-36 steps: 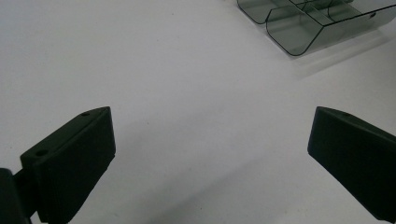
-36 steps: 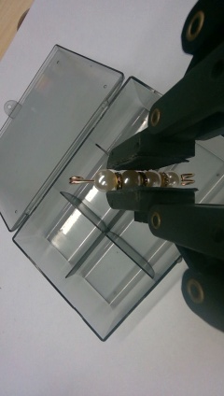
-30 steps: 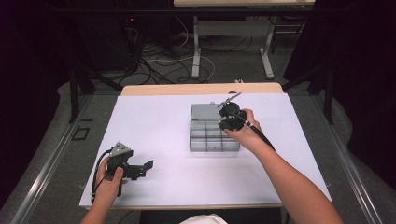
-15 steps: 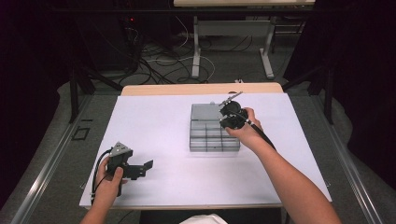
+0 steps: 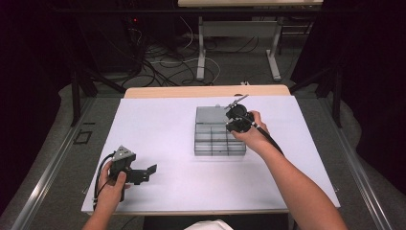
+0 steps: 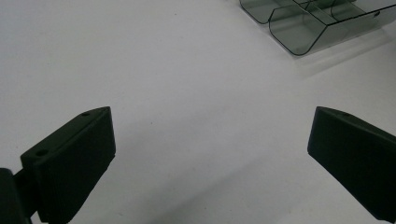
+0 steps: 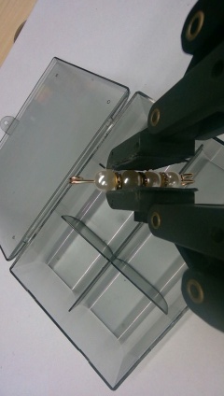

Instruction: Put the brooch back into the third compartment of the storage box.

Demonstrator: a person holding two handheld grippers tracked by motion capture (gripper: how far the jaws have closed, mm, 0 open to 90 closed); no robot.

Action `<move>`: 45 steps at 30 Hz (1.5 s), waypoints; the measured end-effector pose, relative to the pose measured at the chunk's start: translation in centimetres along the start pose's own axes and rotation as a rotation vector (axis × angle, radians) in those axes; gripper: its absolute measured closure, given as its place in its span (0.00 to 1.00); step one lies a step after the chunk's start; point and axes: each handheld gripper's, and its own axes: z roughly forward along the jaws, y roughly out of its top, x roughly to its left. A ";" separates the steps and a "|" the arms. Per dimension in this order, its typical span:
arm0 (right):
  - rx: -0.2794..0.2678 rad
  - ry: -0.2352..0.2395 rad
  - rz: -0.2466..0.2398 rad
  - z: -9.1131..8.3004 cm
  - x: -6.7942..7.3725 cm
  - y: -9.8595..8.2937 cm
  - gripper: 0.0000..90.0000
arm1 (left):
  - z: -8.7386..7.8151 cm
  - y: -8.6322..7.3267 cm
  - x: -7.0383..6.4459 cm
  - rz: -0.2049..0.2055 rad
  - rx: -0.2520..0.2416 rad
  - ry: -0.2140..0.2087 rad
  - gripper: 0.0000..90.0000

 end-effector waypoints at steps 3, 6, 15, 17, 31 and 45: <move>0.007 0.005 -0.012 0.2 -0.2 0.0 0.89 | 0.0 0.0 0.0 -0.002 -0.002 -0.002 0.01; -0.002 -0.005 -0.001 0.5 -0.3 -0.1 0.89 | 0.0 0.0 0.0 -0.002 -0.003 -0.002 0.01; 0.032 -0.022 0.004 1.2 -0.8 -0.1 0.89 | 0.0 0.0 0.0 -0.001 -0.003 -0.002 0.01; 0.045 -0.028 -0.003 1.3 -1.0 -0.1 0.89 | 0.0 0.0 0.0 -0.002 -0.003 -0.002 0.01; 0.071 -0.059 -0.023 2.4 -1.7 -0.4 0.89 | 0.0 0.0 0.1 -0.001 -0.002 -0.003 0.01; 0.108 -0.074 -0.028 3.1 -2.1 -0.9 0.88 | 0.0 0.0 0.1 -0.002 -0.002 -0.003 0.01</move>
